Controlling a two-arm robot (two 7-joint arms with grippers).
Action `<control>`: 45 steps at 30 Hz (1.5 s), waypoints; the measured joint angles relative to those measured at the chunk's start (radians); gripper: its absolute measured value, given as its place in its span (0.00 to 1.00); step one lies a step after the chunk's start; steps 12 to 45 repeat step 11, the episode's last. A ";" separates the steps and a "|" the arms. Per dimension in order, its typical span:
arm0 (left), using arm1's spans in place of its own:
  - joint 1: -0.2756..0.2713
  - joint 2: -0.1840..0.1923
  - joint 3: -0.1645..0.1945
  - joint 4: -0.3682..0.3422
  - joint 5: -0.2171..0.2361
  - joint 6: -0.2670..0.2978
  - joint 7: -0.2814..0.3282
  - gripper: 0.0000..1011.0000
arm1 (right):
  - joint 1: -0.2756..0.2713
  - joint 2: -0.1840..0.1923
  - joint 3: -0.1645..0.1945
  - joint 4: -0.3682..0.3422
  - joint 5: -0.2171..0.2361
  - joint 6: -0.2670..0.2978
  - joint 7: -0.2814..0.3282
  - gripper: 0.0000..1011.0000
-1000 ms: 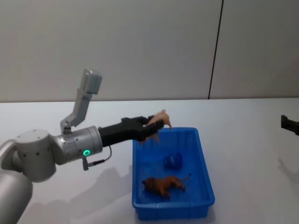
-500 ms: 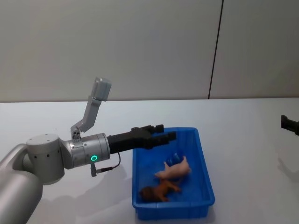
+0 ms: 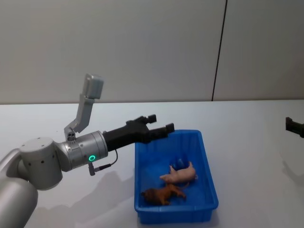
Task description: Pick up the two dolls from the table and place them into the box.
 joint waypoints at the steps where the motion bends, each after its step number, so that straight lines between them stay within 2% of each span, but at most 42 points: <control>1: 0.009 0.005 -0.003 -0.016 -0.005 -0.014 0.018 0.99 | 0.000 0.000 0.000 0.000 0.000 0.000 0.000 0.99; 11: 0.058 0.033 -0.021 -0.107 -0.027 -0.123 0.144 0.99 | 0.000 0.000 0.000 0.000 0.000 0.000 0.000 0.99; 45: 0.058 0.033 -0.021 -0.107 -0.027 -0.123 0.144 0.99 | 0.000 0.000 0.000 0.000 0.000 0.000 0.000 0.99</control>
